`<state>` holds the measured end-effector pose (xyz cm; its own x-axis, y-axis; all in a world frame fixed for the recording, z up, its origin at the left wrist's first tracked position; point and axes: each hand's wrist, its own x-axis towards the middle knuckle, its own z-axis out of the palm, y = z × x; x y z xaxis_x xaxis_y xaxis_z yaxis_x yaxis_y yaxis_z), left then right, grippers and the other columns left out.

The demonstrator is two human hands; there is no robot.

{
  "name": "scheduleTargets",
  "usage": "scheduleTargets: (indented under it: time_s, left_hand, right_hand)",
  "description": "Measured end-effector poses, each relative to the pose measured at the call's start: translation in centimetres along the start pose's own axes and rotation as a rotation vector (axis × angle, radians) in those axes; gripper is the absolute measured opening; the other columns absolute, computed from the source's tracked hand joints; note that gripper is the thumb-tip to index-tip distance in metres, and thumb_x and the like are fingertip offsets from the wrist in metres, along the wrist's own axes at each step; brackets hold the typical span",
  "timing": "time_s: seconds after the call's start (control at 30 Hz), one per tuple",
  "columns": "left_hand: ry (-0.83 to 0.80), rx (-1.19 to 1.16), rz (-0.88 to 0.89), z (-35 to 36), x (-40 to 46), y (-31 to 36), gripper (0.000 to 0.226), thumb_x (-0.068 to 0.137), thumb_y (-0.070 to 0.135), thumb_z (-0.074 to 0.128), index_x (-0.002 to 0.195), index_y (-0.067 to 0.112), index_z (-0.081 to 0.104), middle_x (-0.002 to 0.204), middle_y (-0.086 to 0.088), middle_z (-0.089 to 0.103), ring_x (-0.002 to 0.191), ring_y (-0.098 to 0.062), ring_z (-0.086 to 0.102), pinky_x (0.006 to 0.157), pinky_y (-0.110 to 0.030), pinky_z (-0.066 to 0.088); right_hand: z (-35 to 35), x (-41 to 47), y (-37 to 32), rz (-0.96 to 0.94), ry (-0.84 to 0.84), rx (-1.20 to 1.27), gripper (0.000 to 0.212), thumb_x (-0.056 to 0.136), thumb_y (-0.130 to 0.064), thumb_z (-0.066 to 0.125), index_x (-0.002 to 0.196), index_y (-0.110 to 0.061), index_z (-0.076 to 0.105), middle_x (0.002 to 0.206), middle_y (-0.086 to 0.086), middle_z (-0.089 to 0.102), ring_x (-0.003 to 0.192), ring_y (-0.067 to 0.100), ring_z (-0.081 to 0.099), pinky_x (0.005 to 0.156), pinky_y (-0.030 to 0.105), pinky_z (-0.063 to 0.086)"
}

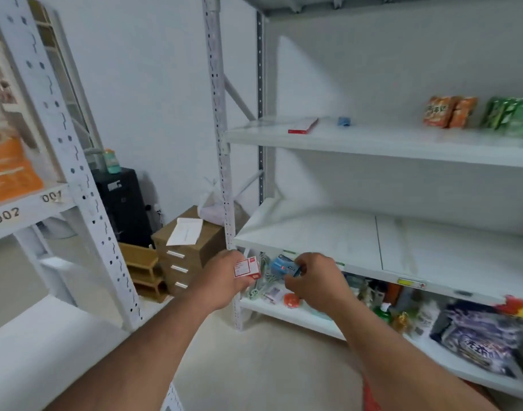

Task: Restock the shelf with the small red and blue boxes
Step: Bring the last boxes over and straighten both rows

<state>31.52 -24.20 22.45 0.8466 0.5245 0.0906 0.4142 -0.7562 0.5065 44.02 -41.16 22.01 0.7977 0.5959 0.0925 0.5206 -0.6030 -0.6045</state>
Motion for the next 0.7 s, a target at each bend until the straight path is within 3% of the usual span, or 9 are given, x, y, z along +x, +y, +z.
scheduleTargets:
  time_s: [0.07,0.2,0.37,0.5,0.63,0.7]
  left_hand:
    - [-0.018,-0.003,0.042,0.9,1.3,1.7,0.038,0.082,0.029,0.076,0.116,0.024,0.061,0.106,0.007,0.057,0.095,-0.011,0.059,0.075,-0.022,0.045]
    - [-0.064,-0.033,0.091,2.2,4.0,5.4,0.034,0.081,0.019,0.077,0.111,0.027,0.065,0.103,0.006,0.06,0.086,-0.006,0.06,0.067,-0.01,0.04]
    - [-0.085,-0.059,0.138,2.4,8.3,10.3,0.042,0.08,0.022,0.078,0.12,0.028,0.064,0.111,0.004,0.055,0.091,-0.01,0.059,0.086,-0.025,0.047]
    - [-0.08,-0.025,0.199,1.4,12.1,13.6,0.057,0.082,0.024,0.077,0.135,0.02,0.056,0.116,0.002,0.057,0.1,-0.016,0.059,0.097,-0.032,0.047]
    - [-0.077,-0.005,0.268,-0.2,16.3,16.2,0.043,0.082,0.025,0.077,0.119,0.024,0.056,0.115,0.001,0.061,0.09,-0.017,0.063,0.08,-0.032,0.053]
    - [-0.059,0.0,0.301,-1.1,18.7,17.0,0.037,0.081,0.026,0.078,0.111,0.025,0.057,0.11,0.002,0.063,0.086,-0.016,0.064,0.077,-0.034,0.055]
  right_hand:
    - [-2.1,0.4,1.8,-0.014,-0.001,-0.04,0.017,0.077,-0.028,0.07,0.092,-0.021,0.072,0.078,-0.003,0.066,0.061,0.014,0.061,0.046,0.025,0.047]
    - [-6.1,1.6,5.2,-0.028,0.02,-0.122,0.022,0.078,-0.03,0.068,0.096,-0.019,0.073,0.087,0.0,0.067,0.075,0.017,0.064,0.068,0.037,0.058]
    - [-11.3,3.5,8.3,-0.031,0.029,-0.19,0.02,0.08,-0.028,0.07,0.099,-0.022,0.072,0.096,0.0,0.061,0.082,0.015,0.059,0.071,0.032,0.053]
    - [-14.9,5.7,9.8,-0.018,0.075,-0.209,0.018,0.076,-0.031,0.07,0.093,-0.026,0.072,0.088,-0.004,0.063,0.073,0.011,0.057,0.06,0.027,0.047]
    - [-18.2,8.1,9.4,0.027,0.079,-0.191,0.014,0.078,-0.03,0.071,0.091,-0.025,0.071,0.078,-0.004,0.066,0.058,0.01,0.053,0.049,0.025,0.041]
    - [-19.7,9.6,8.6,0.018,0.095,-0.193,0.013,0.079,-0.03,0.072,0.09,-0.024,0.071,0.079,-0.003,0.066,0.06,0.013,0.056,0.05,0.029,0.045]
